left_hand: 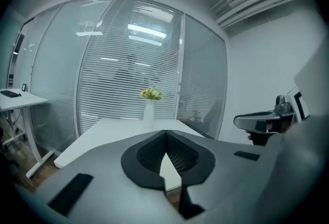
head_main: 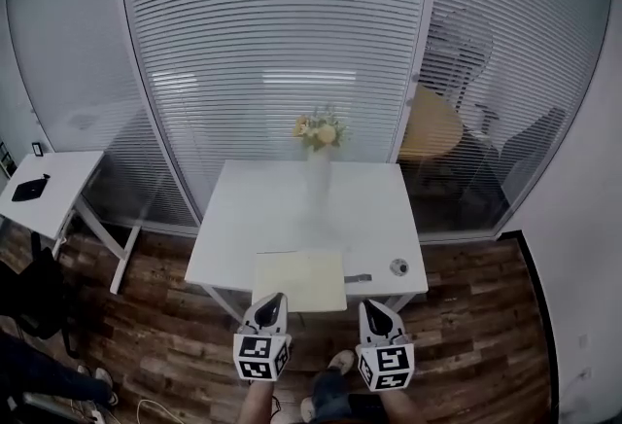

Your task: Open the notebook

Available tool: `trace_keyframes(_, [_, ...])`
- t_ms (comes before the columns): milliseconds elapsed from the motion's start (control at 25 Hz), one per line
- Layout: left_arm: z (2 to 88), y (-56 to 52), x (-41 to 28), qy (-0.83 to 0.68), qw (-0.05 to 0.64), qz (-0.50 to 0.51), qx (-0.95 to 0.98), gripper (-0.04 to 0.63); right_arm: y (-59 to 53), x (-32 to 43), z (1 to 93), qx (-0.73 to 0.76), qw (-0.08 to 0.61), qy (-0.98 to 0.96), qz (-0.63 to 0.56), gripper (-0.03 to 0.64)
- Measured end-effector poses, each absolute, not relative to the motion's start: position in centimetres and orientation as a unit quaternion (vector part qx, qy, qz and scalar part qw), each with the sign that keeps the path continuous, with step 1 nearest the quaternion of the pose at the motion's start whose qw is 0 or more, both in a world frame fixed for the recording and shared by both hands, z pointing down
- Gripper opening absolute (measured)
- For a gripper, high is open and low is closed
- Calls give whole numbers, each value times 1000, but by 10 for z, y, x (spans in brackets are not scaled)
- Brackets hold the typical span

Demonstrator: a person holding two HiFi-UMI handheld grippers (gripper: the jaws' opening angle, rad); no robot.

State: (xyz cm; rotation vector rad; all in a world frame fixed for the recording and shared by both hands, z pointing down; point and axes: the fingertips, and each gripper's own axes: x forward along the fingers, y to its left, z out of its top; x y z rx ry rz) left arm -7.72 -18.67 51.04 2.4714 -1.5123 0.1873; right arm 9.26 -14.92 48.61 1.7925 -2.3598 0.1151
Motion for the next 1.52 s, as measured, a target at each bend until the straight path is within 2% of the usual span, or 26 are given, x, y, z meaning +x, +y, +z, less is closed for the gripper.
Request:
trace_keyframes(560, [487,-158,-79,-521,90,50,847,24,-121,91,474,610,80,-788,29,14])
trace_keyframes(1520, [500,-161,-77,-520,114,50,845,23,-117,93,481,608,87,-788,38,14])
